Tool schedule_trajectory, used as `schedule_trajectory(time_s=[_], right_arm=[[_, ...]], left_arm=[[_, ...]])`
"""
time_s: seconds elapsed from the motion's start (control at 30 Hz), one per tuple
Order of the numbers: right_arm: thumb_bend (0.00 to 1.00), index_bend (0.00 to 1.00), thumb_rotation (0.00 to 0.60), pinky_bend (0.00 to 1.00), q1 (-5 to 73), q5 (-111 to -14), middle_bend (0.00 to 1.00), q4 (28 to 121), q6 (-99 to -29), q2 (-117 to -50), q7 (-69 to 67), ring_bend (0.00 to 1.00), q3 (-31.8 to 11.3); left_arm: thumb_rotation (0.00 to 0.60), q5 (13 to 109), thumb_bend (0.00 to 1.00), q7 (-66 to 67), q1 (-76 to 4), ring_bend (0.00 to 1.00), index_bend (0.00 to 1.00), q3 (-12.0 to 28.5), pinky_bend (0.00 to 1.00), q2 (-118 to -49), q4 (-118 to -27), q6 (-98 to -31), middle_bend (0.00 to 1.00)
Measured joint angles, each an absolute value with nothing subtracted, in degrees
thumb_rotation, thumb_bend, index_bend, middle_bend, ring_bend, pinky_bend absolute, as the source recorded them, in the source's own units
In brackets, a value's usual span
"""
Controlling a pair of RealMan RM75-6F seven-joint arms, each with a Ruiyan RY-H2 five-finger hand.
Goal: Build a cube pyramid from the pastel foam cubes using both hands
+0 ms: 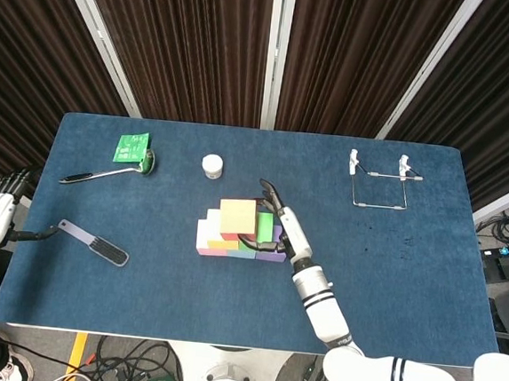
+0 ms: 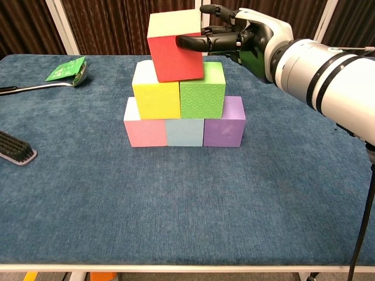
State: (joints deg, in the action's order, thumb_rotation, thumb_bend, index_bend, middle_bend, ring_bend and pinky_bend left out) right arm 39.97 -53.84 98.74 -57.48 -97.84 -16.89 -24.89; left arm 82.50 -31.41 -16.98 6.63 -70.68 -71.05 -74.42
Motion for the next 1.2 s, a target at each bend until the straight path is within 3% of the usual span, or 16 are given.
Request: schedule_trajectory(time_s=[0.53,0.83,1.07,1.2], right_arm=[[0.10,0.00,0.600,0.00,39.37,-54.60,0.19,99.66,-56.22,-96.38,-17.61,0.00,-24.64],[0.10,0.00,0.600,0.00,38.18,-57.14,0.16,103.23,-56.80,-93.62,-18.25,0.00,-24.77],[0.09,0.00,0.600,0.00,37.63,-58.45,0.16,109.59,-56.85,-85.59,-16.30,0.00,-27.37],[0.08,0.00,0.600,0.00,39.51,-55.73,0.15,111.40,-52.67,-77.59,-10.29,0.00,-28.54]], left_arm=[[0.600,82.62,0.06,-31.23,-17.08,0.01,0.08,6.59,0.07,-70.46,-71.47,-74.36,0.05],[0.600,82.66,0.06,-31.36,-17.13,0.01,0.08,6.66,0.07,-70.09,-71.95,-74.36,0.05],[0.600,82.84,0.06,-31.05,-17.31,0.01,0.08,6.62,0.07,-69.82,-72.50,-74.23,0.05],[0.600,82.85,0.06,-30.33,-17.51,0.01,0.08,6.75,0.07,-69.63,-73.10,-74.21,0.05]])
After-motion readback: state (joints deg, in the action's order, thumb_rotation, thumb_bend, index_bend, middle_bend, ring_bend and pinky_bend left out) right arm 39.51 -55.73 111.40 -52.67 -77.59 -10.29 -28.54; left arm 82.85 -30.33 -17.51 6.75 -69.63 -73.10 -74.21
